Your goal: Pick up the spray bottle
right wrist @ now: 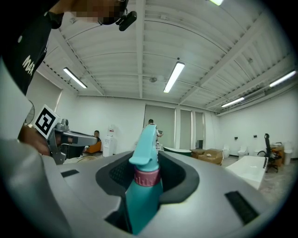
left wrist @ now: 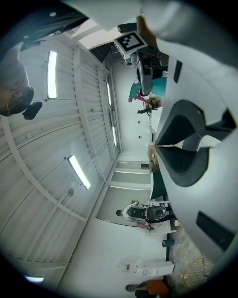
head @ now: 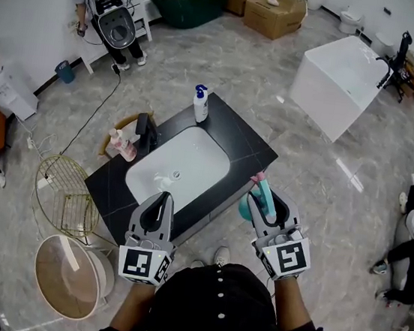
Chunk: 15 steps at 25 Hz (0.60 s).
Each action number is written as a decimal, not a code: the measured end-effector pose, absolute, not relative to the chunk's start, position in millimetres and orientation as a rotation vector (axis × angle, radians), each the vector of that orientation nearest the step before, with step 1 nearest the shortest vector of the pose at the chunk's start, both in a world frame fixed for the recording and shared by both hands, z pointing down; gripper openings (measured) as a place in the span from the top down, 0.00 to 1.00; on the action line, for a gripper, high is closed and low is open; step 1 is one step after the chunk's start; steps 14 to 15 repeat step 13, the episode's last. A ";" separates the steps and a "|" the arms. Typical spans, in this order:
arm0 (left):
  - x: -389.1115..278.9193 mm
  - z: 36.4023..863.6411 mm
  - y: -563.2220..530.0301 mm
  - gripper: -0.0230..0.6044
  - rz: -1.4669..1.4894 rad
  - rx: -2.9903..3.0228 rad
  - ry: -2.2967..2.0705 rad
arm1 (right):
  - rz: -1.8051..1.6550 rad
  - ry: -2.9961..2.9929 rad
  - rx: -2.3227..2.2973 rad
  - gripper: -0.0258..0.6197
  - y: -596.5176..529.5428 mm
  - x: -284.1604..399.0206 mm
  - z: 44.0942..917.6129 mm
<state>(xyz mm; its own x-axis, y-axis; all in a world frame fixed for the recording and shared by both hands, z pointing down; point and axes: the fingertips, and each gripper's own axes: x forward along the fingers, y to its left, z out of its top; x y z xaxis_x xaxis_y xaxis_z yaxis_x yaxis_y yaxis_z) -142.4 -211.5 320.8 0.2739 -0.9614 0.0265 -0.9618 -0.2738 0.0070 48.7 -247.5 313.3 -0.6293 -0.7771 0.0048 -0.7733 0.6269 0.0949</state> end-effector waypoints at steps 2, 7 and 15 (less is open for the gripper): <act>-141.6 321.5 -213.3 0.93 0.030 2.493 -1.874 | -0.160 -2.789 1.340 0.76 -249.1 51.5 315.6; -138.9 324.1 -215.6 0.93 0.033 2.500 -1.861 | -0.110 -2.794 1.337 0.76 -247.0 48.7 314.9; -133.5 321.8 -217.8 0.93 0.040 2.505 -1.853 | -0.127 -2.789 1.341 0.76 -249.3 54.3 313.9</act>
